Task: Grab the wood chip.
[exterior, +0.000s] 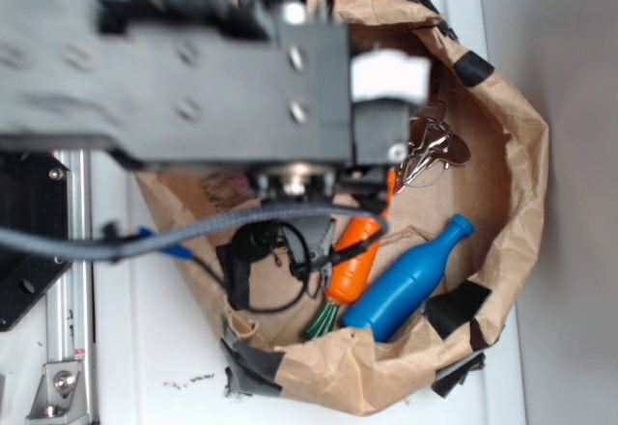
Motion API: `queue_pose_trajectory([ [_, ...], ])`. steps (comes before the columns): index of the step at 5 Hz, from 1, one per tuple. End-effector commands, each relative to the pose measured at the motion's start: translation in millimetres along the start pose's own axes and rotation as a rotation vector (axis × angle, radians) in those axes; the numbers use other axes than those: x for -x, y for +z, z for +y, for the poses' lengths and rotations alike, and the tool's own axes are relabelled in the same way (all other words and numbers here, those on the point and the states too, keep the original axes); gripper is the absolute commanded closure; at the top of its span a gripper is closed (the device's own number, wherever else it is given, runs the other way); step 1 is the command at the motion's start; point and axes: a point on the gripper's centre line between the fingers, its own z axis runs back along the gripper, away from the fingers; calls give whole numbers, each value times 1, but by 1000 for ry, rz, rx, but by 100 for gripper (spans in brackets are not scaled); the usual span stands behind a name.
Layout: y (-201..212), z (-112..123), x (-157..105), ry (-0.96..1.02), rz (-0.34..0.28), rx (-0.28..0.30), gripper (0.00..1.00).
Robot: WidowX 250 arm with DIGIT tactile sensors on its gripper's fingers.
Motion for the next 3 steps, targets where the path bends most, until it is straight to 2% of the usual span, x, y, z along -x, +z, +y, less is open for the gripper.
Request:
queue_pose_trajectory([
  [1, 35, -5, -11, -42, -70, 1, 100],
  [2, 36, -4, -8, -34, -60, 4, 100],
  [3, 25, -9, -12, -48, -42, -22, 100],
])
